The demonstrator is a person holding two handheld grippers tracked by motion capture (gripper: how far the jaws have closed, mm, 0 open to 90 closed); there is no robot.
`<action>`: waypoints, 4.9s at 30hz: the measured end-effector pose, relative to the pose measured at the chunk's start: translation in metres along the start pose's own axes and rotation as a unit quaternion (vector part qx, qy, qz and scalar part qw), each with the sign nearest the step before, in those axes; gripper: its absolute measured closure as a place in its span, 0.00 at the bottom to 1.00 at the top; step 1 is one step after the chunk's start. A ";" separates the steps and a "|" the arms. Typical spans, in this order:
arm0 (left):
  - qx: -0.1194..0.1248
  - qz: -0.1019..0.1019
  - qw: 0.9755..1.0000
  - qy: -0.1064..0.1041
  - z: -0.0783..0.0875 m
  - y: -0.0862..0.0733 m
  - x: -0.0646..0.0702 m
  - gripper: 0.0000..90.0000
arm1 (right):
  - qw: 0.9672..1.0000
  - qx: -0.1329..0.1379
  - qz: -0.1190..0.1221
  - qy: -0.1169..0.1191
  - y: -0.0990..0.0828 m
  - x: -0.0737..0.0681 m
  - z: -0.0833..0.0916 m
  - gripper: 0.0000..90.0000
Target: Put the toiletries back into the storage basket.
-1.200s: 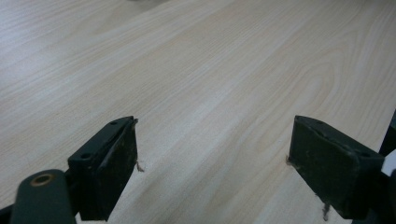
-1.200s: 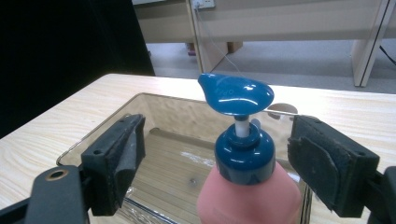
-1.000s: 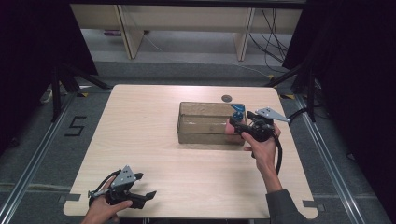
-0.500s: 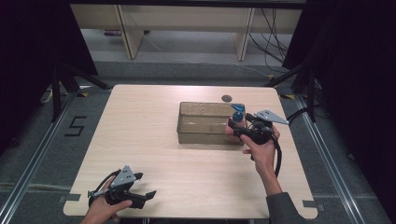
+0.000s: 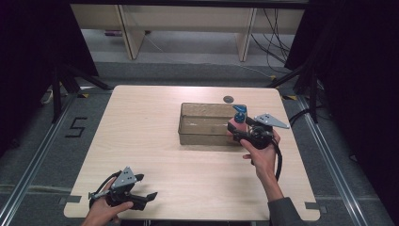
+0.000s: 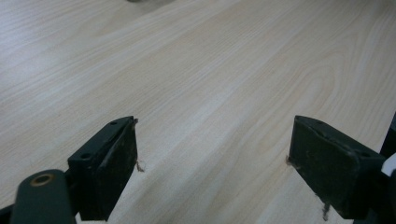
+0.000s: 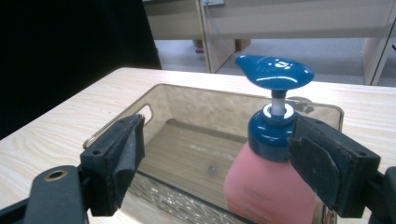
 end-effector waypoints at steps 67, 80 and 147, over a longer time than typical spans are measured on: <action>0.000 0.000 1.000 0.002 0.001 0.000 -0.001 0.17 | 0.997 -0.029 0.026 0.065 -0.043 -0.059 0.003 0.21; -0.001 0.007 1.000 0.002 0.001 0.000 -0.001 0.17 | 0.996 -0.034 0.037 0.068 -0.050 -0.065 0.004 0.17; -0.008 -0.009 1.000 0.008 0.002 -0.002 -0.004 0.17 | 0.990 -0.054 0.067 0.113 -0.102 -0.094 0.028 0.17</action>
Point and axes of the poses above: each handheld gripper's, and its own axes: z roughly backward along the jaws, y roughly out of its top, x roughly to its right, the point moved 10 cm from there along -z, roughly forward along the jaws, and after that the axes turned 12 degrees about -x, right-handed, at the moved point
